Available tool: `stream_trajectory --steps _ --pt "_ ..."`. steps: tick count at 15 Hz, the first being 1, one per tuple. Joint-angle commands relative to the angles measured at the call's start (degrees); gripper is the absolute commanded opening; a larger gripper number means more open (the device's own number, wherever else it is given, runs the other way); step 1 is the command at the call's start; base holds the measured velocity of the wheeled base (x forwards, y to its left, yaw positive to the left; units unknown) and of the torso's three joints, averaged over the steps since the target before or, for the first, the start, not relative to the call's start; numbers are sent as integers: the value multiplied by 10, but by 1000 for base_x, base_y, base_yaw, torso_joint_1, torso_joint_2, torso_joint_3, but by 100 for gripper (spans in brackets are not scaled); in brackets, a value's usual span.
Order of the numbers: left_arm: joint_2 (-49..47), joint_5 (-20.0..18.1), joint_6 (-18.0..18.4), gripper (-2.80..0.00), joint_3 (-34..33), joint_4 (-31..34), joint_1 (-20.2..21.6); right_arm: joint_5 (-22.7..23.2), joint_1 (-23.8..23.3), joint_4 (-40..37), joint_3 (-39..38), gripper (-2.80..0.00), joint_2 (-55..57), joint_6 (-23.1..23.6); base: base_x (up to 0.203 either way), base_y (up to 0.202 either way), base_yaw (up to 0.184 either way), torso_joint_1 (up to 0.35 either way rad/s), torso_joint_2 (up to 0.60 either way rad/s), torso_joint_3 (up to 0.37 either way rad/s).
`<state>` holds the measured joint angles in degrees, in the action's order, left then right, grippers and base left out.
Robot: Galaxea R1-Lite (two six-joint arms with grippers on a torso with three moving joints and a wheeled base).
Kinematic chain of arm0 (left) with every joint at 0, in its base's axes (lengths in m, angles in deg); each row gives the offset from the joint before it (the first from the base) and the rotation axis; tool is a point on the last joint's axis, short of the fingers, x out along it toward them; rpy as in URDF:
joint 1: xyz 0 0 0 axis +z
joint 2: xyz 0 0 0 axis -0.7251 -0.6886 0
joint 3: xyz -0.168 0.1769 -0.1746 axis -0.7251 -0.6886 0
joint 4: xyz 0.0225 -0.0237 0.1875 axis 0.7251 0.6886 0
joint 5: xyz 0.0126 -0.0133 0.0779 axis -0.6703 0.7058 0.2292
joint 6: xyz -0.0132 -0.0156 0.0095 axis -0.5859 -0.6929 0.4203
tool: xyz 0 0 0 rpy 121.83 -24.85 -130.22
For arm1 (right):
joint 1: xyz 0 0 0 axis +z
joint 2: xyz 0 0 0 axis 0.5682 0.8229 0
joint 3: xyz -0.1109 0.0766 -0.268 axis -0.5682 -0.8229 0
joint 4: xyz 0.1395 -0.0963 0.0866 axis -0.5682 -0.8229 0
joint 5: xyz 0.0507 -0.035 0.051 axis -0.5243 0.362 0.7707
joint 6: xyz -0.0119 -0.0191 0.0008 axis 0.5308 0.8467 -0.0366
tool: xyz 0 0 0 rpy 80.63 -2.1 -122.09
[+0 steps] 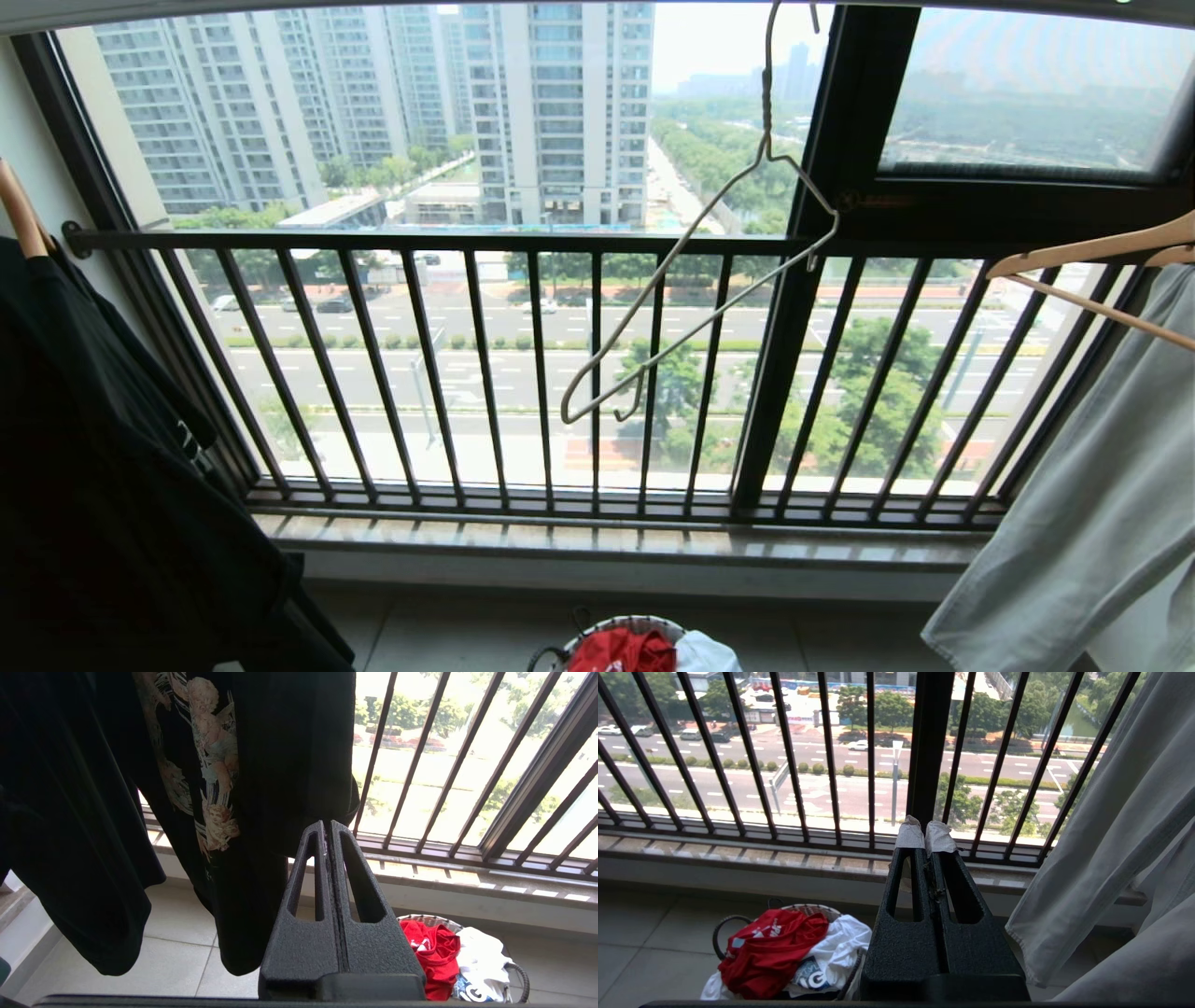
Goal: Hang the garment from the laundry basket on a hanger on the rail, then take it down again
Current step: Pick up the clothes rack on the clothesline
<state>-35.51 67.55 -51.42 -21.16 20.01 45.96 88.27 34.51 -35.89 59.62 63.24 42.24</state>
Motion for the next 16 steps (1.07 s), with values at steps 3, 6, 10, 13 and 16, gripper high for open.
stream_trajectory --steps 3,6,10,13,16 --pt "-1 0 0 -280 0 0 0 0 0 0 0 -280 1 0 0 0 0 0 0 0" --pt "-1 0 0 -280 0 0 0 0 0 0 0 -280 1 1 0 0 0 0 0 0" --pt "-1 0 0 -280 0 0 0 0 0 -3 1 -280 1 3 0 0 0 0 0 0" --pt "-1 0 0 -280 0 0 0 0 0 -3 1 -280 1 3 0 0 0 0 0 0" --pt "-1 0 0 -280 0 0 0 0 0 -4 1 -280 1 3 0 0 0 0 0 0"
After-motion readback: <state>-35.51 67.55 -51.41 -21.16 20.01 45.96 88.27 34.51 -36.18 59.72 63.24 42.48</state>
